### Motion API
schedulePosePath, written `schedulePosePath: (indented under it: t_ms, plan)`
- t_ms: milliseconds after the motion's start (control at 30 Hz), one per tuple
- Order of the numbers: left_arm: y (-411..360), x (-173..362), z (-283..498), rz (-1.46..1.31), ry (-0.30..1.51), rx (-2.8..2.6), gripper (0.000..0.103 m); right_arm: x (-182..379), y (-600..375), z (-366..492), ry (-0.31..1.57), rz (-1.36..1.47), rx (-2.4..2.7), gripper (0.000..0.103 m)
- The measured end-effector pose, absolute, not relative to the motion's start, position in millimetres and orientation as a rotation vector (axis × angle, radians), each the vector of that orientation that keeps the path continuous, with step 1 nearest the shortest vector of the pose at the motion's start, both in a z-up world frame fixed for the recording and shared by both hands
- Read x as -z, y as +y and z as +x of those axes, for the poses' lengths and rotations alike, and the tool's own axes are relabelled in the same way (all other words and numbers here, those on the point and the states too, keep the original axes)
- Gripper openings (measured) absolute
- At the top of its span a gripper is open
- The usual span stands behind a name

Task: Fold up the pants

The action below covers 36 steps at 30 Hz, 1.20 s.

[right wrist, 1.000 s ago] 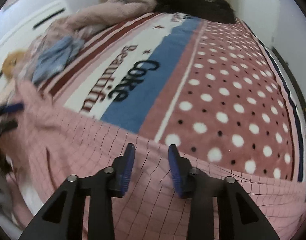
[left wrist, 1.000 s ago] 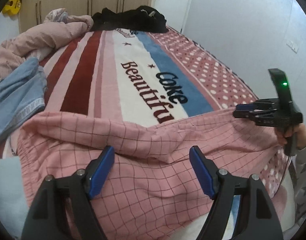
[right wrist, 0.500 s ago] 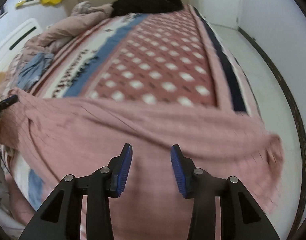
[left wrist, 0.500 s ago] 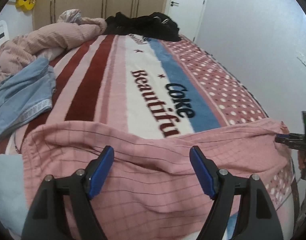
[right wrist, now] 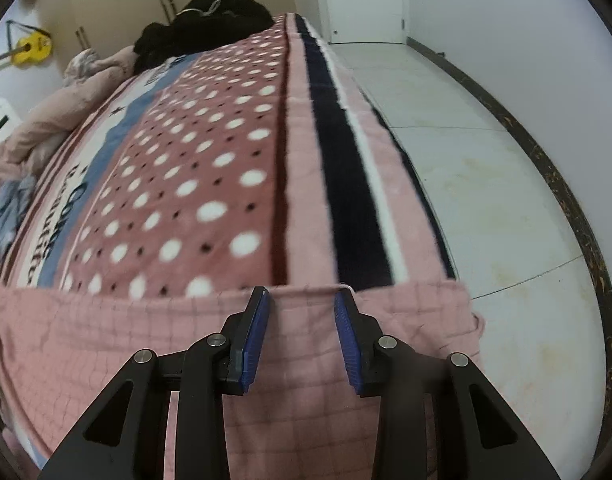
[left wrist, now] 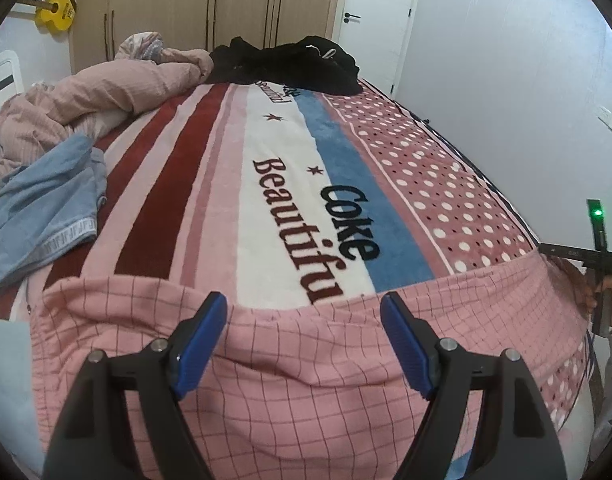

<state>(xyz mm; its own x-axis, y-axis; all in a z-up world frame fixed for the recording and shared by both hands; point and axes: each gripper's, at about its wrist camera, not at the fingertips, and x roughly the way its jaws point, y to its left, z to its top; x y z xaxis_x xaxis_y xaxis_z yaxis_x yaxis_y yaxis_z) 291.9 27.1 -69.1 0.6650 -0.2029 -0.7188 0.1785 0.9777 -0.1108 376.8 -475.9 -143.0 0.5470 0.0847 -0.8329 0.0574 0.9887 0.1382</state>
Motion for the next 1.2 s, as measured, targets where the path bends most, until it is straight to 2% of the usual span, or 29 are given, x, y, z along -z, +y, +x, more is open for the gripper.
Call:
schedulePosePath:
  t_ms: [67,133,200,400,533,767,833,900,933,1200]
  plan:
    - [28.5,67.7,292.2,-0.033,0.811,0.212,0.076,130.3,-484.6,365.7,0.957,0.155,-0.009,0.028]
    - [30.3,65.8,290.0,-0.034,0.806,0.211,0.077,117.5,-496.1,349.4,0.932,0.139,0.017,0.034]
    - [31.0,63.9,285.3,-0.033,0.796,0.212,0.08,109.3,-508.1,331.6,0.923,0.135,0.041,0.045]
    - [27.4,62.3,269.0,-0.028,0.791,0.235,0.081,115.7,-546.9,264.3,0.974,0.16,0.056,0.067]
    - [21.9,62.0,262.7,-0.015,0.796,0.236,0.081,133.3,-546.6,230.7,0.984,0.225,-0.043,0.067]
    - [14.7,60.7,257.2,-0.002,0.803,0.237,0.081,149.7,-521.6,219.5,0.958,0.131,-0.06,0.068]
    - [13.8,61.0,256.7,0.004,0.803,0.231,0.081,149.0,-526.4,221.1,0.939,0.14,-0.006,0.062]
    - [14.9,61.9,256.7,0.005,0.804,0.224,0.081,146.0,-539.1,221.4,0.917,0.184,0.05,0.01]
    - [16.3,62.4,256.9,0.004,0.803,0.217,0.081,144.6,-545.3,223.6,0.912,0.199,0.079,0.004]
    - [38.0,63.5,254.7,-0.03,0.792,0.142,0.081,124.9,-609.4,261.3,0.845,0.233,0.26,0.004]
